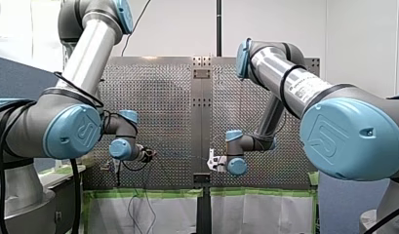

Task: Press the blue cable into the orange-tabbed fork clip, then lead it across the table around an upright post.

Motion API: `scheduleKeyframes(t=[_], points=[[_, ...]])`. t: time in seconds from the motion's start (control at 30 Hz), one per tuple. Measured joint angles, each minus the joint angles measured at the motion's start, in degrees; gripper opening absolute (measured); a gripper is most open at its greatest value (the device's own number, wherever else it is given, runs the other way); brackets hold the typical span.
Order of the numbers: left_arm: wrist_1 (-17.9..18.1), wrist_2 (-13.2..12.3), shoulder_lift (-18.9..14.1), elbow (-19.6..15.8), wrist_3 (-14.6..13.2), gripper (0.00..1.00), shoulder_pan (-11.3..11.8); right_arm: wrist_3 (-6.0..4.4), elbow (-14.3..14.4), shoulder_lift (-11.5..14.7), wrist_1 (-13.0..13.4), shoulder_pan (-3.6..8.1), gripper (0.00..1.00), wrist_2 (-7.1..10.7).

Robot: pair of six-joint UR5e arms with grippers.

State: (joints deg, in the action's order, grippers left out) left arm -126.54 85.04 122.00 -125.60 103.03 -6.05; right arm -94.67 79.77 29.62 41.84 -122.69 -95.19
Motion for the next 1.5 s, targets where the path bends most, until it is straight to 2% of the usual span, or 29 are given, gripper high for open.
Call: scheduleKeyframes(t=[0.2, 0.43, 0.67, 0.8, 1.07, 1.23, 1.5], points=[[1.6, 0.2, 0.0, 0.1, 3.1, 1.0, -1.9, 0.0, 0.0, -0.1, 0.0, -0.02, 0.0, 0.0], [2.2, 1.2, 0.0, 2.5, 7.0, 1.0, -3.7, 0.0, 0.0, -0.6, 0.0, 0.1, 0.0, 0.0], [2.1, 1.7, 0.1, 4.4, 8.7, 1.0, -4.9, 0.0, 0.0, -0.7, 0.0, 0.28, 0.0, 0.0], [2.0, 1.8, 0.9, 4.7, 8.9, 1.0, -5.2, 0.0, 0.0, -0.7, -0.1, 0.36, 0.0, 0.0], [1.9, 2.6, 5.5, 4.8, 7.6, 1.0, -6.0, 0.03, -0.1, -0.7, -0.2, 0.4, 0.0, 0.0], [1.8, 4.6, 6.9, 5.5, 6.4, 1.0, -6.3, 0.03, -0.1, -0.7, -0.3, 0.41, 0.0, 0.06], [1.7, 8.8, 7.1, 7.5, 4.3, 1.0, -7.5, 0.0, -0.2, -0.7, -0.3, 0.4, 0.0, 0.07]])
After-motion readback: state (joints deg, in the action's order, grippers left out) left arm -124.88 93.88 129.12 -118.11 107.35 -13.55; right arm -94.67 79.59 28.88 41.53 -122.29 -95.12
